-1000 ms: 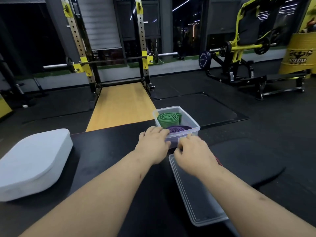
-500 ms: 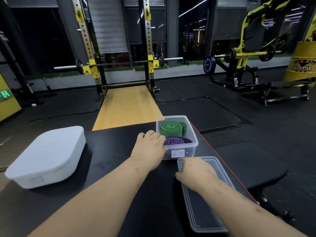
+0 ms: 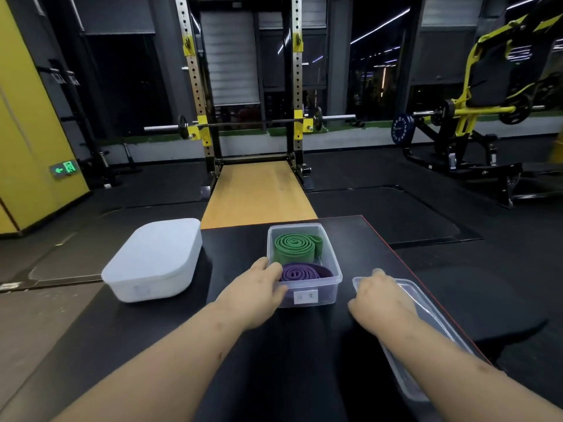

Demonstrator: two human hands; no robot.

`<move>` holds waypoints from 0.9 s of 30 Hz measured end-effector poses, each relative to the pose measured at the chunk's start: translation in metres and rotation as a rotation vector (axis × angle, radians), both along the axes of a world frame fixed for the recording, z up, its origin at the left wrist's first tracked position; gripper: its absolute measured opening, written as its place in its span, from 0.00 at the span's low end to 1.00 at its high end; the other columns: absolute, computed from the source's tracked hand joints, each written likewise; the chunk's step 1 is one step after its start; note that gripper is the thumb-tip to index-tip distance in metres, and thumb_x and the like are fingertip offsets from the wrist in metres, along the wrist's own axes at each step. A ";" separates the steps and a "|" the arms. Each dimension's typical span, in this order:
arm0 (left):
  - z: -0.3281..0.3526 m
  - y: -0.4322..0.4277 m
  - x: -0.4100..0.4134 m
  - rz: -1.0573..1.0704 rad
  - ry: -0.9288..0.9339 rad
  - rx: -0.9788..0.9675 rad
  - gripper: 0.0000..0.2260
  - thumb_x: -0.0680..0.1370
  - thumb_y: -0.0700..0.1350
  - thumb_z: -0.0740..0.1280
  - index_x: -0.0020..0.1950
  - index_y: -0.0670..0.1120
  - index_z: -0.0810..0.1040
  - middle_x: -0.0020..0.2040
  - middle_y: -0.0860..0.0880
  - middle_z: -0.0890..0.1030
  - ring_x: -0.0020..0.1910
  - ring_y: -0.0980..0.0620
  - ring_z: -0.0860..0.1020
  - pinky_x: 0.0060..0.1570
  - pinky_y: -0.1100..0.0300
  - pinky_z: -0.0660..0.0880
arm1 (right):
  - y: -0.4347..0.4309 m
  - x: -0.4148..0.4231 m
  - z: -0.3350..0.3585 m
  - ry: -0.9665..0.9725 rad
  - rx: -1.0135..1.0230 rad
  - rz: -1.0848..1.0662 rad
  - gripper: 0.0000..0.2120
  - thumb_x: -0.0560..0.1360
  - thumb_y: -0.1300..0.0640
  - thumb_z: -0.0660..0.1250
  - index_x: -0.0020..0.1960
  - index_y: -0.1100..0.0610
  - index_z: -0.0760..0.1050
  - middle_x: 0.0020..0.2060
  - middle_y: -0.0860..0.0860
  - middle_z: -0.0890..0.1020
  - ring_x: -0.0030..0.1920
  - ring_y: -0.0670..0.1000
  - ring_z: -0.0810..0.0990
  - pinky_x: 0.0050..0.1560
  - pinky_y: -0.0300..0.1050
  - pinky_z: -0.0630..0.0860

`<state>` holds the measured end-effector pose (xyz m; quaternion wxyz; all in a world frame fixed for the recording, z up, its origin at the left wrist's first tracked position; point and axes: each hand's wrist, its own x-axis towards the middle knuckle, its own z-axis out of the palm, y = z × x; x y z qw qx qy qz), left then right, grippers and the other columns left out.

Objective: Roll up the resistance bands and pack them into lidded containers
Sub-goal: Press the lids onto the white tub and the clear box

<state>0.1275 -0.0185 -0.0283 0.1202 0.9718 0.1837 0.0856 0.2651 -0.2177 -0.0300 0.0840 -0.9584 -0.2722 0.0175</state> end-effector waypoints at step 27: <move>0.016 -0.058 -0.154 -0.042 -0.042 0.325 0.24 0.75 0.67 0.56 0.32 0.48 0.71 0.31 0.54 0.74 0.45 0.51 0.69 0.61 0.57 0.65 | 0.017 -0.102 0.054 -0.129 0.279 0.226 0.07 0.79 0.53 0.62 0.48 0.58 0.72 0.47 0.55 0.73 0.45 0.57 0.71 0.45 0.47 0.70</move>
